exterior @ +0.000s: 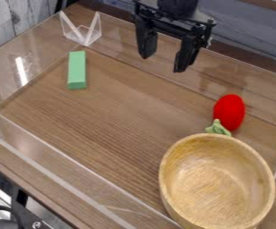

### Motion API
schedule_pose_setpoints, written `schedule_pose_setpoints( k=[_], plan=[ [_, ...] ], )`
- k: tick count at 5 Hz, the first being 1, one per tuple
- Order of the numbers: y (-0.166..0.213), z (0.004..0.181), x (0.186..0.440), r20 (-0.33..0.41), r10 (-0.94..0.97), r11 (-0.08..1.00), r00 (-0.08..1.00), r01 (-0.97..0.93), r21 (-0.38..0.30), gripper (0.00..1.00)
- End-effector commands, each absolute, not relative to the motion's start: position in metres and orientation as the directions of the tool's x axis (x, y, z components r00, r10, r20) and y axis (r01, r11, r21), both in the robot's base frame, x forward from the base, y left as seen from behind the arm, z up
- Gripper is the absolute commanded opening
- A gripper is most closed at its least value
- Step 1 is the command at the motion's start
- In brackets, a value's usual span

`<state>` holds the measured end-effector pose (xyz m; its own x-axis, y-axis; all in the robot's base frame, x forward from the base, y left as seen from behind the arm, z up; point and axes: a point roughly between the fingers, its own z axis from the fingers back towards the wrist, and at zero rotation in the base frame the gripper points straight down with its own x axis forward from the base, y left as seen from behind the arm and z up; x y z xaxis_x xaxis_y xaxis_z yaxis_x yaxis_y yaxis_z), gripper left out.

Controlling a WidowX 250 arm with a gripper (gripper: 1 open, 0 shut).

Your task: Move the red object to the left side of the table

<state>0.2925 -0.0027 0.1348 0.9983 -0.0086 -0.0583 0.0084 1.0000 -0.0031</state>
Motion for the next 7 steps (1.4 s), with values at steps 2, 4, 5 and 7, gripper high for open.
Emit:
schedule_pose_setpoints(
  k=[2,4,5,7],
  plan=[
    [-0.037,0.114,0.294,-0.061,-0.042,0.999,0.997,0.041,-0.016,1.00],
    [-0.094,0.113,0.305,0.010,-0.173,0.985,0.985,0.173,-0.021,1.00],
    [-0.107,0.117,0.306,0.041,-0.227,0.973,0.973,0.228,-0.026,1.00],
    [-0.131,0.103,0.314,0.102,-0.361,0.930,0.927,0.366,-0.032,1.00]
  ],
)
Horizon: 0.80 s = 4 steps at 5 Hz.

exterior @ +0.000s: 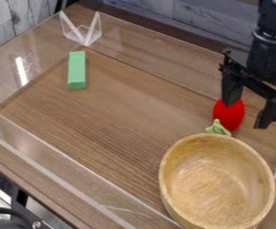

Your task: Move the red object to the left side of the table

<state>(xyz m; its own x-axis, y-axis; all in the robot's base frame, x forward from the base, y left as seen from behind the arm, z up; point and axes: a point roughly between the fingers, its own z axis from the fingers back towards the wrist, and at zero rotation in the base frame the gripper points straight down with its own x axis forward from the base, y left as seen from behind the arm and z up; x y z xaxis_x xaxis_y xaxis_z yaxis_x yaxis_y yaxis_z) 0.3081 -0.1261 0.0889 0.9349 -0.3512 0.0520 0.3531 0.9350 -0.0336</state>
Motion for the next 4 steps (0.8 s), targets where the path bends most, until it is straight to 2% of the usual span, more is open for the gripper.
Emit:
schedule_pose_setpoints(
  k=[1,4],
  plan=[
    [-0.132,0.098,0.320,0.129,-0.330,0.942,0.935,0.334,-0.014,1.00],
    [-0.137,0.087,0.340,0.193,-0.234,0.972,0.953,0.234,0.024,1.00]
  ],
)
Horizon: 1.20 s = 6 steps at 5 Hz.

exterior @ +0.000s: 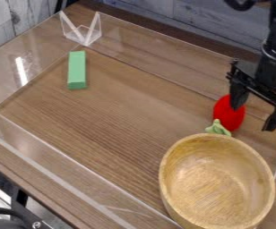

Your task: Move the red object to the left side of the table

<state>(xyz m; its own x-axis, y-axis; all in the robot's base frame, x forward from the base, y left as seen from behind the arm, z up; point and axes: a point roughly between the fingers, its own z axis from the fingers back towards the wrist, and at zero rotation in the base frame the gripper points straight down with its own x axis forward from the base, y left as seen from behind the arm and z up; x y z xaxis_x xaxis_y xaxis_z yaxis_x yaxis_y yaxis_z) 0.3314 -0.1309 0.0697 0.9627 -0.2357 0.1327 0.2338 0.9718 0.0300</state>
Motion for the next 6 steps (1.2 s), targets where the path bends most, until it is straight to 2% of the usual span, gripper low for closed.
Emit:
schedule_pose_setpoints(
  k=[1,2,4,6],
  plan=[
    [-0.128,0.093,0.344,0.214,-0.133,0.991,0.968,0.132,0.020,1.00],
    [-0.120,0.098,0.348,0.230,-0.046,0.999,0.972,0.044,0.011,1.00],
    [-0.108,0.087,0.342,0.256,0.056,0.998,0.965,-0.057,-0.004,1.00],
    [-0.112,0.097,0.340,0.296,0.004,0.999,0.955,0.006,-0.032,1.00]
  ],
)
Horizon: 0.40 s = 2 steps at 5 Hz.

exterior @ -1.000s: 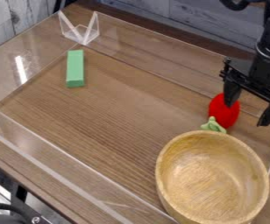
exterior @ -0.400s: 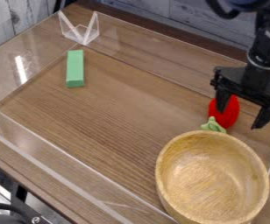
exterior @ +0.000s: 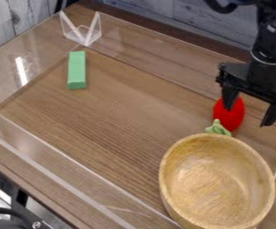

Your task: Move the red object to the left side of the table

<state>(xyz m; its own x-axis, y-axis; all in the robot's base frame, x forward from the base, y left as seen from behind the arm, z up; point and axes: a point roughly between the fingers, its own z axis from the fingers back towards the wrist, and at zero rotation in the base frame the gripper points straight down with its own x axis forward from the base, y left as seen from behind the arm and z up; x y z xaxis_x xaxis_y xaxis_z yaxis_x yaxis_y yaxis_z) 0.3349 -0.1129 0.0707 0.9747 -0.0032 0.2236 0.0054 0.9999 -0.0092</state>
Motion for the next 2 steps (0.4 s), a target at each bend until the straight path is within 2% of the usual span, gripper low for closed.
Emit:
schedule_pose_setpoints(
  k=[1,2],
  plan=[
    [-0.1127,0.0948,0.3411,0.305,-0.034,0.999,0.952,0.046,-0.030,1.00],
    [-0.1126,0.1035,0.3443,0.313,-0.074,0.996,0.947,0.086,-0.025,1.00]
  ],
)
